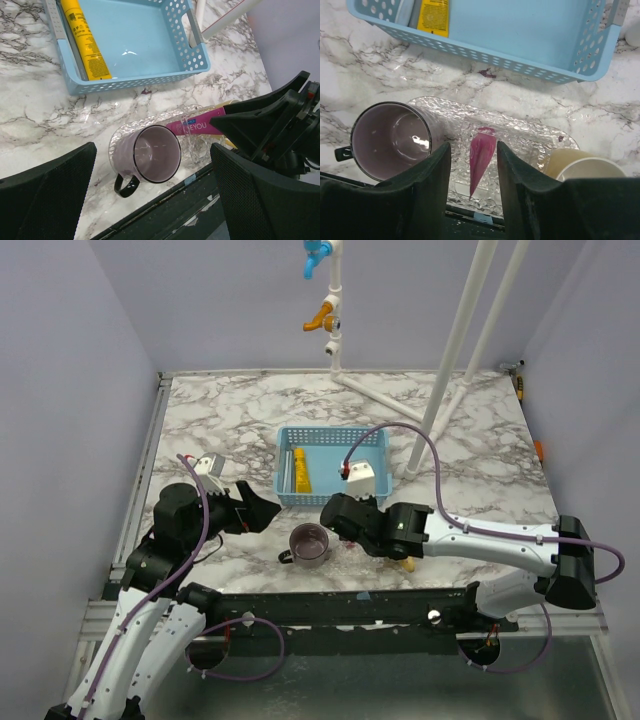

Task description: Prepare toiletry sets of a toothbrush and toothpaste on the tray

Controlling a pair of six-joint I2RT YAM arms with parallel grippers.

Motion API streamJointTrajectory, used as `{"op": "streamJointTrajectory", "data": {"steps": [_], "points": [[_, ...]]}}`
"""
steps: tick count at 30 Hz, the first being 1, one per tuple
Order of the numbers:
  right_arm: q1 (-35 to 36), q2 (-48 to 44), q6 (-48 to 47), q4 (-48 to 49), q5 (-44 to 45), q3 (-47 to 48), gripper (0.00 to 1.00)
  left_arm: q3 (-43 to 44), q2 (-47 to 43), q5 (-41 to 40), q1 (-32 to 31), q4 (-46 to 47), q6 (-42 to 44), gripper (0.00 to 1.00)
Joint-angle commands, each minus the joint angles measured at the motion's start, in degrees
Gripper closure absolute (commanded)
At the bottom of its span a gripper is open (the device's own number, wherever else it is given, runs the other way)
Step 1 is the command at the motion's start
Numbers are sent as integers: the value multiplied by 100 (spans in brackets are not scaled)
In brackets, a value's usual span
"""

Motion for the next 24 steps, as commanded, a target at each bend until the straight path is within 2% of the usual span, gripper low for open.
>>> {"op": "streamJointTrajectory", "data": {"steps": [1,8,14,24], "points": [[-34,34,-141,-157,264,402,54,-54,17,-25,19,120,61,5],[-134,457,-511,-178,145,1166,50,-80,-9,-32,19,100,44,5],[-534,1047,-998,-43,-296,1797,49,-51,-28,-130,19,18,75,5],[-1302,2065,-1489,337,-1179,2637,39,309,78,-362,19,-391,334,5]]}}
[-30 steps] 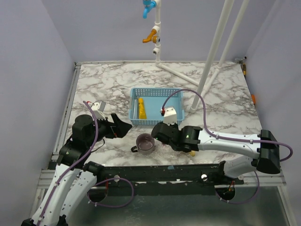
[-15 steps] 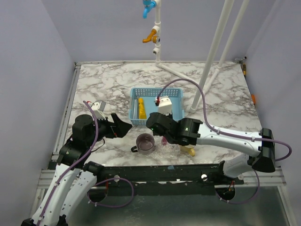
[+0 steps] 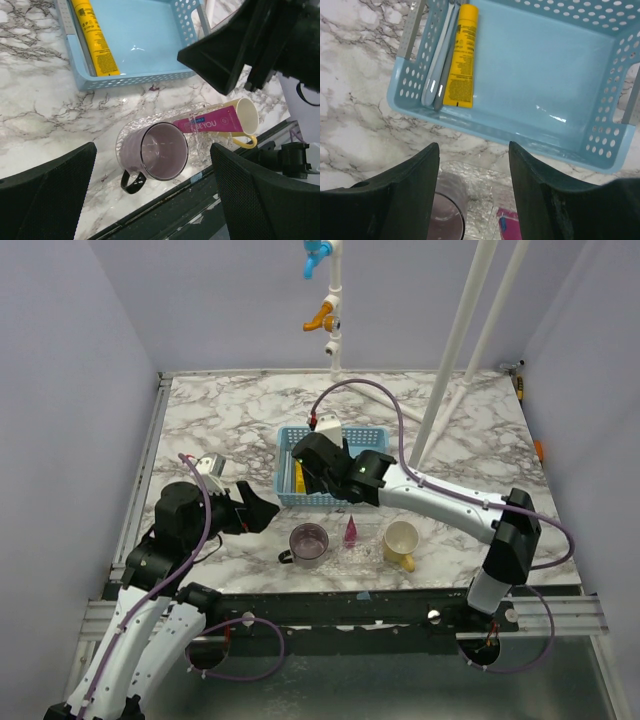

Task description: Prepare toiletry sets of a toothbrush and toothpaste on the tray

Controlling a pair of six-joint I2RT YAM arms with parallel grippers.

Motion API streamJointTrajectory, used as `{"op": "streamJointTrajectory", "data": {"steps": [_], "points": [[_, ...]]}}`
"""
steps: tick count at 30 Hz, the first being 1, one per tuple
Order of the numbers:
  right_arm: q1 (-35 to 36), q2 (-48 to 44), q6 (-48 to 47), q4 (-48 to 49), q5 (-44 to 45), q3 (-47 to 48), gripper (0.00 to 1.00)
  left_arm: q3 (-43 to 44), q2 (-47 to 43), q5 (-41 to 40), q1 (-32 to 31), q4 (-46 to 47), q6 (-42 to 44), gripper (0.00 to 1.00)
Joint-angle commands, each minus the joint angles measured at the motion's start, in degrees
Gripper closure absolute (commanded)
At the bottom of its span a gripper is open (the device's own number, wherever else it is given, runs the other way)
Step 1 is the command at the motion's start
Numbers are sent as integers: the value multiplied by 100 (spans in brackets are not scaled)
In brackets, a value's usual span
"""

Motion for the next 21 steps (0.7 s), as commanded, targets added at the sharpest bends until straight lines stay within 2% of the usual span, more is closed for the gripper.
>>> {"op": "streamJointTrajectory", "data": {"steps": [1,6,21], "points": [[-287,418,-306,336,-584,301,38,283,27,-290,19,-263,308,5],[-627,962,-346,489,-1026,651,35,217,68,-379,19,-200,427,1],[-1285,2722,-194,865,-1330,1798,32,150,221,-351,19,-153,479,1]]}}
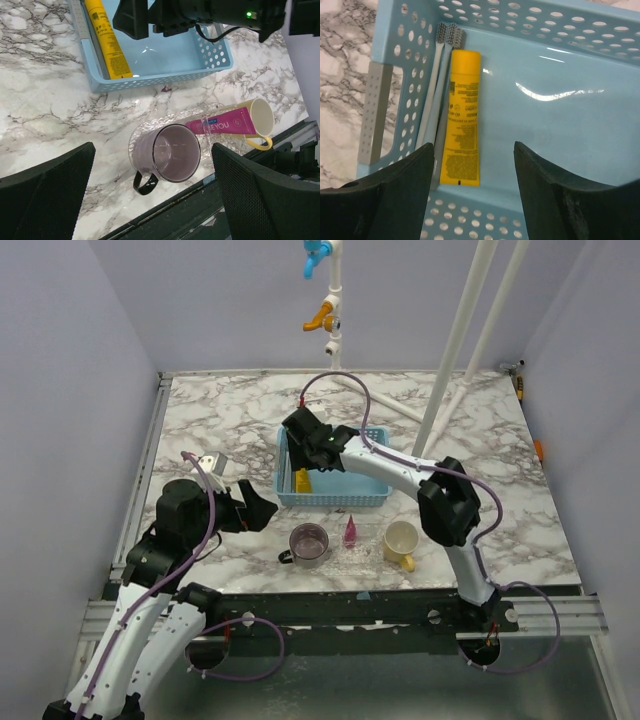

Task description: Prepare toiletry sets of a toothbrush and toothpaste on the tray

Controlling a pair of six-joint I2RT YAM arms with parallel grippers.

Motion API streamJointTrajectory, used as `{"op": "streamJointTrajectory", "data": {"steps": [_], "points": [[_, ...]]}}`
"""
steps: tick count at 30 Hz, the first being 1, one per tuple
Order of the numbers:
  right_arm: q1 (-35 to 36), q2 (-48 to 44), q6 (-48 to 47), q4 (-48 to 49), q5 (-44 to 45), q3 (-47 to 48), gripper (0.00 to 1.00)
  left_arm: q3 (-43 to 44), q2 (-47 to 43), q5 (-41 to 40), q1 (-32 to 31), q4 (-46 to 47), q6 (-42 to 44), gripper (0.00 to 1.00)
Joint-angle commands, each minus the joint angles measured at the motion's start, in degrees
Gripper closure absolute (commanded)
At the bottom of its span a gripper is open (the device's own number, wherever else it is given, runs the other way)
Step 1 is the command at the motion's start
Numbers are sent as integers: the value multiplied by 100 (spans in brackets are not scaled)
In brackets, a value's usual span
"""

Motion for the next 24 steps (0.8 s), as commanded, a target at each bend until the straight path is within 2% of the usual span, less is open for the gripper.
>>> {"op": "streamJointTrajectory", "data": {"steps": [1,11,24], "points": [[-165,503,91,237,-169,402,32,52,100,-148,19,-29,132,1],[-396,1257,56,409,-326,988,33,47,61,-292,19,-42,141,1],[-427,1787,67,493,-705,1350,41,65,168,-330,19,-51,150,1]]}}
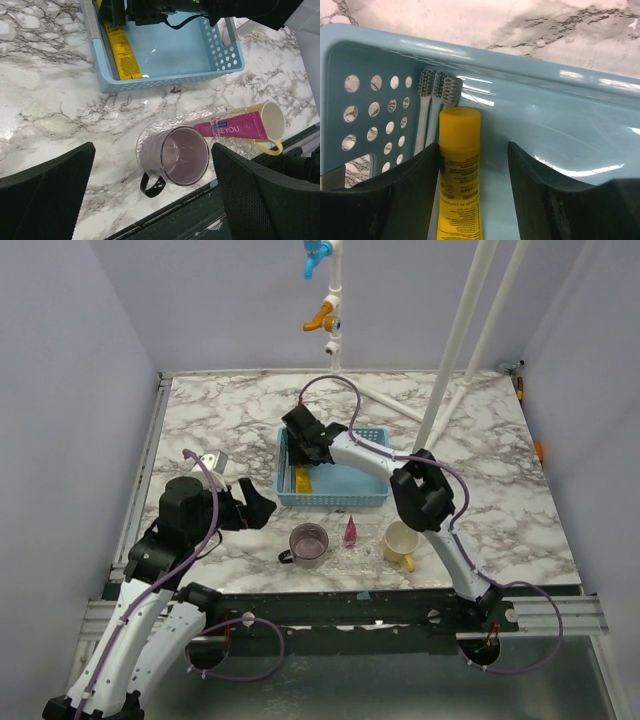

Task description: Prepare toiletry sets of a toothbrush and toothpaste on the tray

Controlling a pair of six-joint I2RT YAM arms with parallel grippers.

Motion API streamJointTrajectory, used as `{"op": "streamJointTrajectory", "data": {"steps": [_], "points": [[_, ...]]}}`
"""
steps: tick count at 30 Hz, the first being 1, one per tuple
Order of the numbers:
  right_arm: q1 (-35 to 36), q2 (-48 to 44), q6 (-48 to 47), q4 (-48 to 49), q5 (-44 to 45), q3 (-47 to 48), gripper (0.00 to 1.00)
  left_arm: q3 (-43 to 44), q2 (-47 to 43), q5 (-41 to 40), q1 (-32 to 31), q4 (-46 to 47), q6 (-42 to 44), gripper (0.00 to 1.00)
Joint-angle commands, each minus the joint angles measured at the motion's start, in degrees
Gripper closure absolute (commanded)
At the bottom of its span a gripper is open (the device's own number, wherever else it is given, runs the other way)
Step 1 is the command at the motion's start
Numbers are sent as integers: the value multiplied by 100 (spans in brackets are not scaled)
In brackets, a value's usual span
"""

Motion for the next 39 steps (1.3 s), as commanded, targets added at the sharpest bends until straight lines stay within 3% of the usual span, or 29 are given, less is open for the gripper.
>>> {"op": "streamJointTrajectory", "data": {"steps": [1,10,28,34,39], "points": [[-17,211,50,104,-236,197,43,65,32,-144,19,-49,84,1],[-24,39,59,216,-243,-7,69,56,43,-141,19,-41,84,1],[-23,-2047,-321,1038,432,-1317,73,21,63,138,19,53,67,1],[-25,-2764,-571,1124,195,-1729,73,30,72,147,19,56,54,1],[7,-3489,-960,1438,-545,-2377,73,122,90,235,19,16,25,1]]}}
